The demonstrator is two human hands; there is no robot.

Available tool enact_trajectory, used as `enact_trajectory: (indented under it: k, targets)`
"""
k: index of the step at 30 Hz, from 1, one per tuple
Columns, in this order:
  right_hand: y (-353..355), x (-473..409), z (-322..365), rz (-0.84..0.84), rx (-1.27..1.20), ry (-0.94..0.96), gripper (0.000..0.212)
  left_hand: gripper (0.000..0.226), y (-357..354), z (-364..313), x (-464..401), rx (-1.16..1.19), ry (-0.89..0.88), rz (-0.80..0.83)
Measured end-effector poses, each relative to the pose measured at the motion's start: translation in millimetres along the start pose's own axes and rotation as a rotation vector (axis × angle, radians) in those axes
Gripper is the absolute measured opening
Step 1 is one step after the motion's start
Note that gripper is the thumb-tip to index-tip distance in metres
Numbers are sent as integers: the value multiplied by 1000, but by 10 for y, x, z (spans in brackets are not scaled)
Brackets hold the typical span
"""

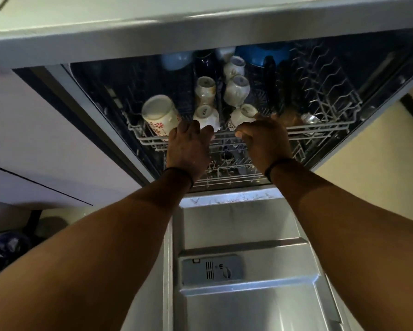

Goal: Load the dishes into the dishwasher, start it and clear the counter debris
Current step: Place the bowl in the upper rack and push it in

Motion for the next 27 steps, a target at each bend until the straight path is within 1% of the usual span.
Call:
enact_trajectory:
  k: [3,7,10,12,14,16,19,23,27]
  targets:
    - [-47,-21,26,22,12,21,16,31,-26,48,2,-13,32,13]
    - [-57,-26,-42,61,6,-10,19,26,-20,-18,1,-5,55,19]
    - [-48,-61,-26,86,27,-8,21,23,-4,-27,-15,-19,74,-7]
    - [-56,-74,-32,105,32,-8,22,30,-7,-47,-8,-49,83,-24]
    - [-87,-62,-51,128,35,-17,24,37,-35,-74,17,-82,92,-5]
    - [-118,-49,-73,149,24,-36,24,45,-86,-75,36,-92,124,57]
    - [-151,-2,-50,172,69,-26,27,59,-160,-53,90,-53,195,164]
    - [-116,110,12,183,151,-52,44,67,-161,-74,182,-5,243,258]
    - [-123,333,93,233,158,-77,60,71,-85,-139,365,54,234,254]
Point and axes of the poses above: each hand's wrist, its own x-axis away from the middle knuckle, its own y-axis out of the back of the hand, z = x × y, the point moved 10 cm from there along -x, towards the middle knuckle, and after that the axes turned 7 degrees about x, right-handed, at the moved point
